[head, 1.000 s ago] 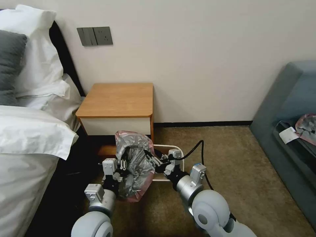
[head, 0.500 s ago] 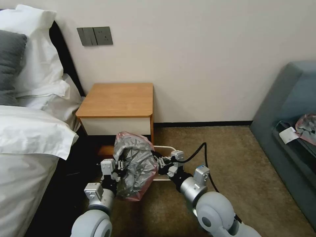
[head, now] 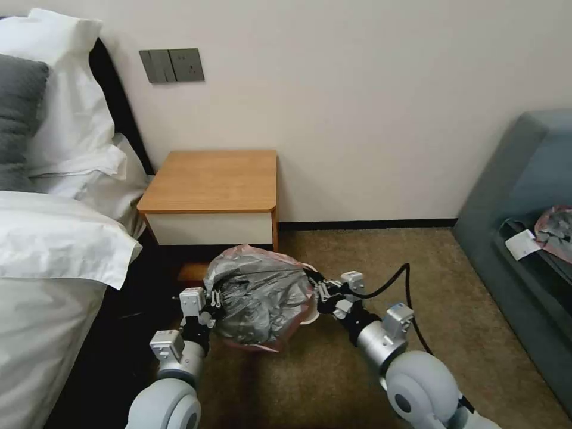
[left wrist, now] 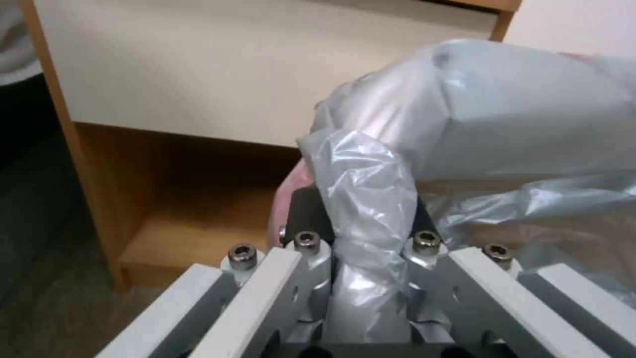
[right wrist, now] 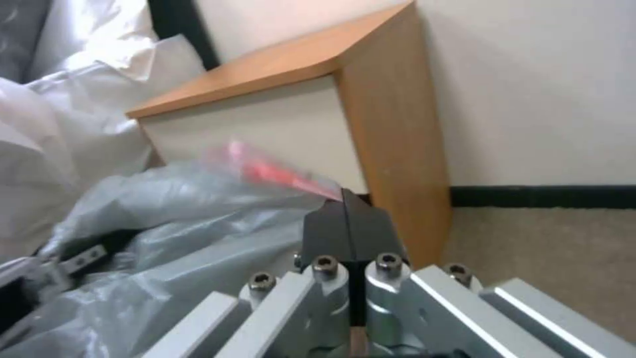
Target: Pick up the garbage bag from the table and place it over the trash can.
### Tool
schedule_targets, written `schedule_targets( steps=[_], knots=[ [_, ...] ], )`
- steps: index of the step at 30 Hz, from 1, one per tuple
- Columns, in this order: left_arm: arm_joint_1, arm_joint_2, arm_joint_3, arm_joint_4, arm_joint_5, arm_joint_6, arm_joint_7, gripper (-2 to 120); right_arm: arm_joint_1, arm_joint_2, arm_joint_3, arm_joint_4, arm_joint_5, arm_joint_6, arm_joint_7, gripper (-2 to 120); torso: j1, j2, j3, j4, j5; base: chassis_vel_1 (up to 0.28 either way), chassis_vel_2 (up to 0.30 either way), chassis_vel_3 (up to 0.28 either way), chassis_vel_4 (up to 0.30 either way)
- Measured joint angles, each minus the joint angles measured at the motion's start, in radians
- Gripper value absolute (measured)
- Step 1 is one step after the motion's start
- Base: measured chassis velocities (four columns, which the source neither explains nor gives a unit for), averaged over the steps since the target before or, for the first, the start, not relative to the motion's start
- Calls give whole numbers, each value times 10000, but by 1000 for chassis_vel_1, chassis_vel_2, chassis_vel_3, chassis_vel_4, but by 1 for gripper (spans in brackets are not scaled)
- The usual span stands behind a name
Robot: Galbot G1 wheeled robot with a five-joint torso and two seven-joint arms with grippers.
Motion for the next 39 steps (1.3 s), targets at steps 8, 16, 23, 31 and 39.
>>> schedule_targets(
  steps=[8, 16, 23, 31, 39],
  knots=[
    [178, 131, -33, -406, -312, 2, -23, 9, -64, -215, 522, -162, -195, 283, -113, 0, -1, 0, 0, 0, 0, 0, 0, 0, 0],
    [327, 117, 13, -868, -415, 80, -5, 9, 84, -126, 485, -480, -505, 436, -227, 0, -1, 0, 0, 1, -1, 0, 0, 0, 0],
    [382, 87, 11, -1206, -668, 183, -6, 9, 240, -109, 509, -622, -552, 486, -269, 0, -1, 0, 0, 1, 0, 0, 0, 0, 0],
    [108, 43, -40, -714, -821, 192, -151, 9, 172, -86, 564, -599, -794, 598, -263, 0, -1, 0, 0, 1, -2, 0, 0, 0, 0],
    [-319, -103, -171, -201, -935, 198, -228, 9, -507, 189, 741, 262, -991, 969, -178, 14, -1, 0, 0, 0, -2, 0, 0, 0, 0]
  ],
)
